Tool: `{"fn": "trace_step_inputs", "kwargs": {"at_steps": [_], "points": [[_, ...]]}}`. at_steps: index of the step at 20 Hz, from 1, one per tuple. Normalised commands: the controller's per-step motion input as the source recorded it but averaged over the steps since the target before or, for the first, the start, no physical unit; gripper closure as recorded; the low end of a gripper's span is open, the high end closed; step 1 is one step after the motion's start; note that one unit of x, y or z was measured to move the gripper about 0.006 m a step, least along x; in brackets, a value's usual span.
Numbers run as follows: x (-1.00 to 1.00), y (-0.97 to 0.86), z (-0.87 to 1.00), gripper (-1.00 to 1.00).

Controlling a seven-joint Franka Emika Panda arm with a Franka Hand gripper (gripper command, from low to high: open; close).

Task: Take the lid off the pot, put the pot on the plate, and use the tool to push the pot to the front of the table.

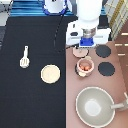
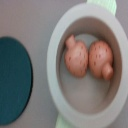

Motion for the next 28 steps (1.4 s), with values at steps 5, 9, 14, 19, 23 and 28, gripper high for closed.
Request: {"fn": "trace_step_inputs", "kwargs": {"at_steps": [5,9,14,19,23,28], "points": [[0.79,-0.47,-0.14,-1.0],[0.52,-0.26,-0.26,-1.0],[0.39,-0.1,-0.3,-1.0],[0.16,0.0,-0.32,-1.0],[0.13,0.0,-0.29,-1.0],[0.18,0.0,-0.21,-1.0]]}}
